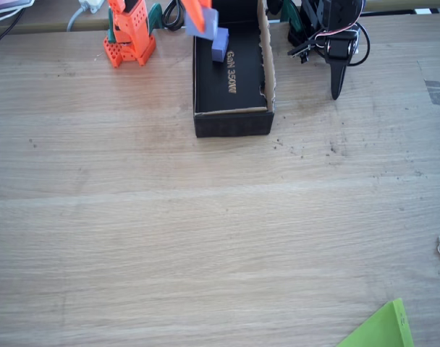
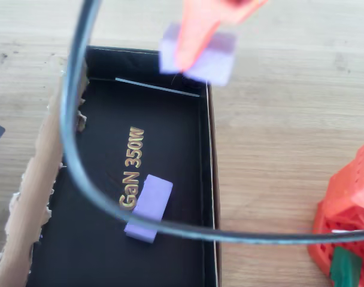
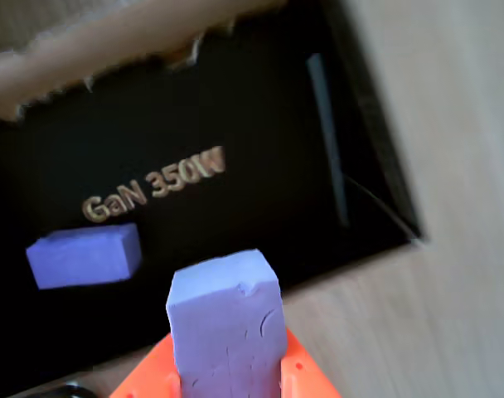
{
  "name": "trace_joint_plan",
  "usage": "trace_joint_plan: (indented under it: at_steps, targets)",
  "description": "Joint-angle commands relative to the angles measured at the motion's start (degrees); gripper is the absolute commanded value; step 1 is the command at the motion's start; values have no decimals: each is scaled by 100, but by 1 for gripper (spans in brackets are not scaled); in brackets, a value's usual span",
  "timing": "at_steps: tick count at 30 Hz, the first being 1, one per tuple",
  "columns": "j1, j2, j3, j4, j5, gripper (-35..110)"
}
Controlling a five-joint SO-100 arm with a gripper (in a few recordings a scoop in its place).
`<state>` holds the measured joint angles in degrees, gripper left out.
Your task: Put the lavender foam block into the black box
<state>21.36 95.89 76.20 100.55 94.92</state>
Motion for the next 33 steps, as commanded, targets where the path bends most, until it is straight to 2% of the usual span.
trace_joint_plan:
  at_steps: [1, 11, 12, 14, 17, 20, 24, 28, 33]
  targets:
    - [-211, -360, -193, -466, 53, 0]
    - [-229, -1090, -765, -809, 53, 0]
    - [-211, -1090, -747, -844, -53, 5]
    - [-141, -1107, -712, -940, -422, 29]
    - [0, -1107, -703, -1134, -1055, 39]
    - [105, -1090, -694, -1248, -1459, 43]
    - [193, -993, -686, -1283, -1644, 40]
    - [554, -844, -642, -1230, -2039, 24]
    - [1336, -290, 35, -1767, -3445, 12]
